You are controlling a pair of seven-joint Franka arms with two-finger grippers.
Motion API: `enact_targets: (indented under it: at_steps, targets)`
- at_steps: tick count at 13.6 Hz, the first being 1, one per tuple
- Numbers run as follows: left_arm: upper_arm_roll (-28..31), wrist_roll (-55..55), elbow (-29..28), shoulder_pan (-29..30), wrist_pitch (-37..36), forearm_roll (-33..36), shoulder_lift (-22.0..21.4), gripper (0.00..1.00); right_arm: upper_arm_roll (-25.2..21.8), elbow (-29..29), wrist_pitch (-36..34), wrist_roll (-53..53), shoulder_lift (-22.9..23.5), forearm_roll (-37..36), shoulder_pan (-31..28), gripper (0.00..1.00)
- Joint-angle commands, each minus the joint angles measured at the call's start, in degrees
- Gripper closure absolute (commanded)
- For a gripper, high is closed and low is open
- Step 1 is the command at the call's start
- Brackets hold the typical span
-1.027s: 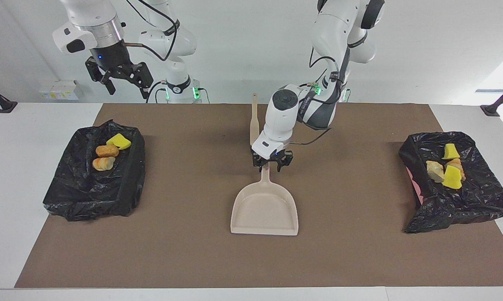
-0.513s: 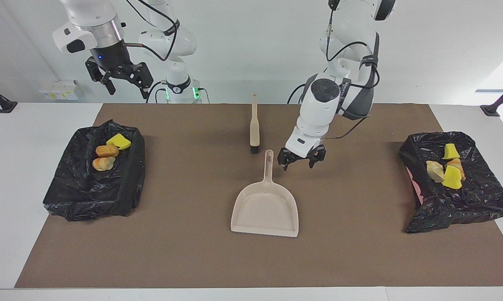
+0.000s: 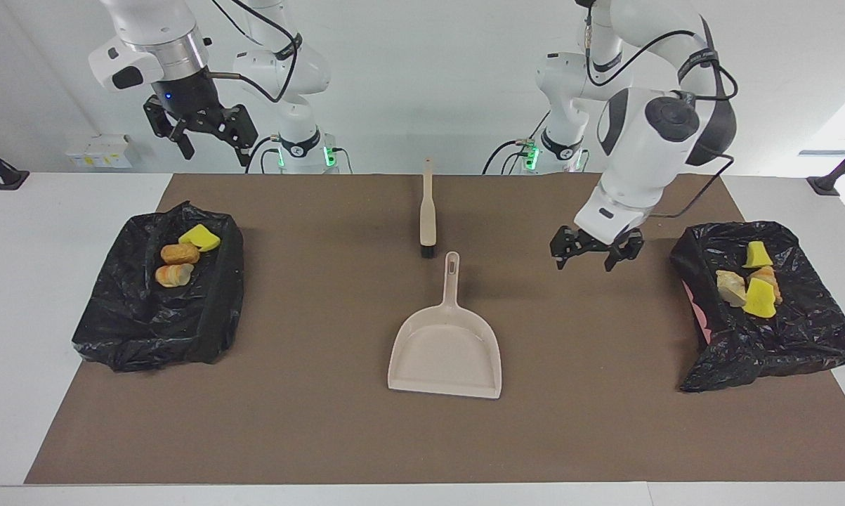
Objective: Sweep and dump trash in bin
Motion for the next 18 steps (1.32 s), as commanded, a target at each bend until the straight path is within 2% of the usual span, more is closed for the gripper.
enact_targets:
  at_steps: [1, 4, 7, 10, 14, 18]
  targets:
    - [-0.18, 8.11, -0.42, 5.22, -4.12, -1.00, -4.11, 0.00, 0.15, -0.83, -0.22, -1.49, -0.90, 1.19, -0.69, 0.00]
    - [-0.09, 12.70, -0.25, 9.54, -6.32, -0.56, -5.35, 0.00, 0.07, -1.26, -0.31, -1.49, -0.99, 1.19, -0.78, 0.00]
    - [0.78, 10.70, 1.43, 10.00, -8.17, -0.38, -5.61, 0.00, 0.07, -1.27, -0.22, -1.41, -1.08, 1.19, -0.69, 0.00]
    - [1.49, 7.44, 1.69, 9.91, -8.35, -0.38, -7.80, 0.00, 0.07, -1.27, -0.22, -1.49, -1.08, 1.19, -0.69, 0.00]
    - [1.58, 11.45, 2.05, 9.91, -13.26, 1.64, -10.88, 0.00, 0.07, -1.27, -0.22, -1.49, -1.08, 1.19, -0.69, 0.00]
    - [1.49, 13.06, 3.79, 11.05, -15.11, 1.55, -10.27, 0.00, 0.07, -1.44, -0.22, -1.41, -1.17, 1.19, -0.69, 0.00]
